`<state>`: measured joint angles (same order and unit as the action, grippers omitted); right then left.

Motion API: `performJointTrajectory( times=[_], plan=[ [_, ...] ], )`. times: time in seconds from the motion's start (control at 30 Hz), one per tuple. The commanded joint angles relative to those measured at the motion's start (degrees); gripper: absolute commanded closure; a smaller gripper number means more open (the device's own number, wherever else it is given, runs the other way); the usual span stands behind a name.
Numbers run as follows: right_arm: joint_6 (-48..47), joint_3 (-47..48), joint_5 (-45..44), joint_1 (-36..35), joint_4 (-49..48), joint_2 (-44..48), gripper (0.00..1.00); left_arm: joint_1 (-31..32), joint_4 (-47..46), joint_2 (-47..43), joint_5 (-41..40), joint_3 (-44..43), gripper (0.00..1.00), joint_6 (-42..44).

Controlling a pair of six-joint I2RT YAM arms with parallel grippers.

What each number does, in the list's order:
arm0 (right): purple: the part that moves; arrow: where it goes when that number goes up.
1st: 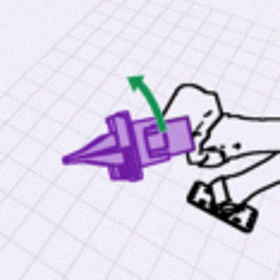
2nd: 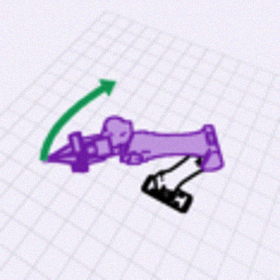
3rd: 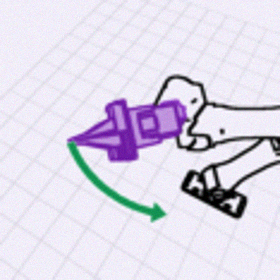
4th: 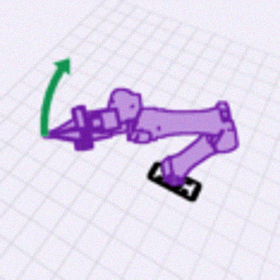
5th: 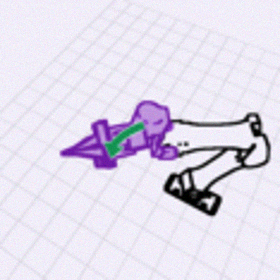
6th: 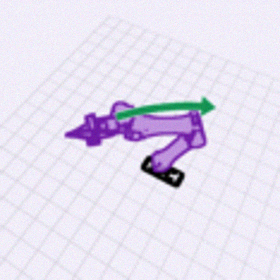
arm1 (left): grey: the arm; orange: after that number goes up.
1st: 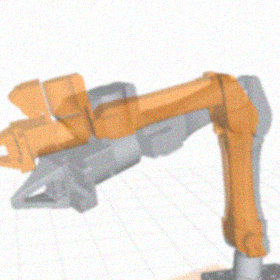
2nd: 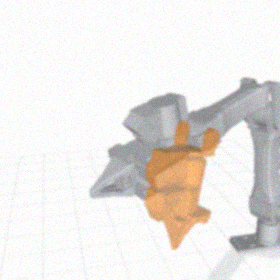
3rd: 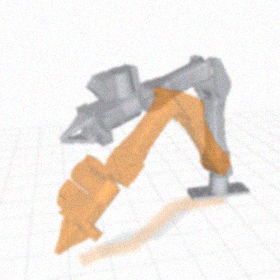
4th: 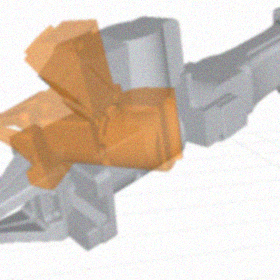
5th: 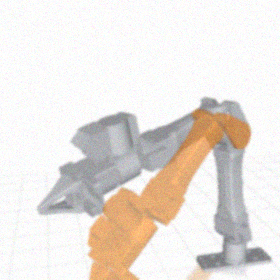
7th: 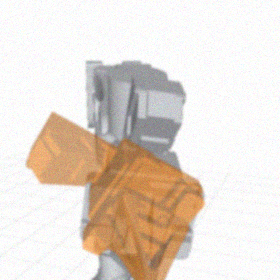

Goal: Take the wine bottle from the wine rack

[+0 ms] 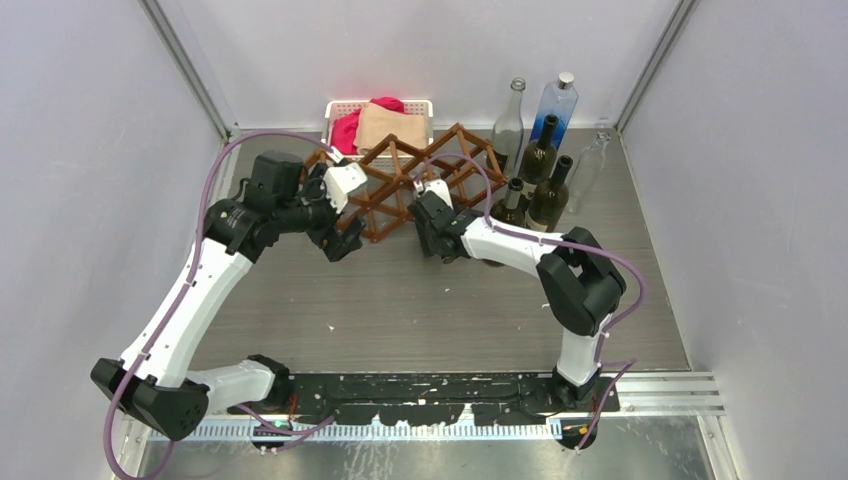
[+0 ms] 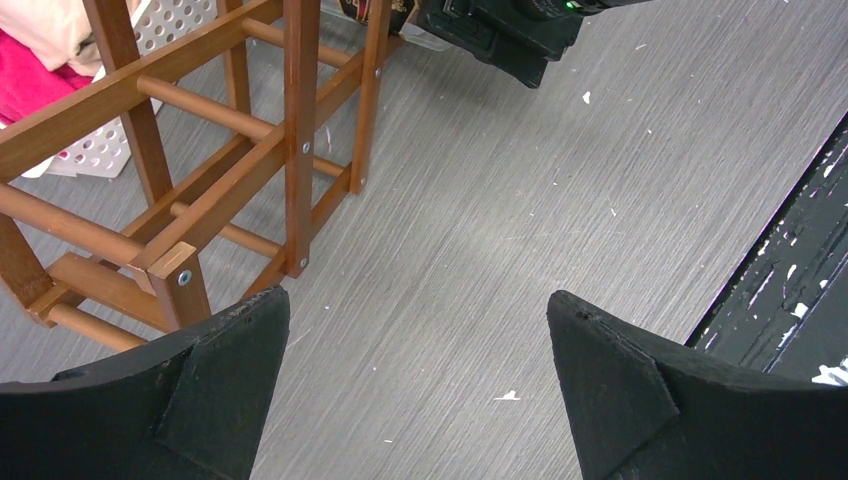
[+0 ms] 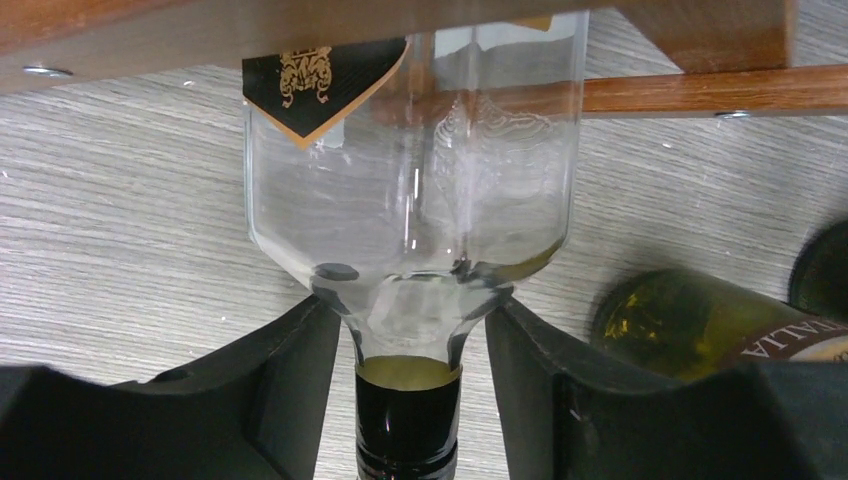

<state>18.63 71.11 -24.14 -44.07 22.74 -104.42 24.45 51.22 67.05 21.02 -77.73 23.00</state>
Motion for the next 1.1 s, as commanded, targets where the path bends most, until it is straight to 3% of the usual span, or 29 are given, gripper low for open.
performJointTrajectory(
  times=[0.0,0.23,0.57,0.87,1.07],
  plan=[
    [-2.0,4.2,0.6,0.0,-3.3,-0.7,0.42,-0.2,-2.1,-1.6,1.3,-0.4,0.00,0.4],
    [-2.9,6.8,2.4,-0.1,-2.9,-2.2,0.56,-0.2,-2.2,-1.7,0.8,-0.3,0.00,0.4],
    [-3.6,5.7,4.2,-4.1,-5.1,-2.1,0.99,-0.2,-2.8,-2.0,1.0,0.3,0.00,0.0],
    [2.4,9.5,3.6,-7.0,-3.3,-2.4,0.99,-0.2,-2.9,-2.2,1.0,1.3,0.00,-0.2],
    [8.5,1.1,5.7,-7.1,-11.6,3.2,0.99,-0.2,-2.9,-3.6,-1.3,8.3,0.02,5.7]
  ],
)
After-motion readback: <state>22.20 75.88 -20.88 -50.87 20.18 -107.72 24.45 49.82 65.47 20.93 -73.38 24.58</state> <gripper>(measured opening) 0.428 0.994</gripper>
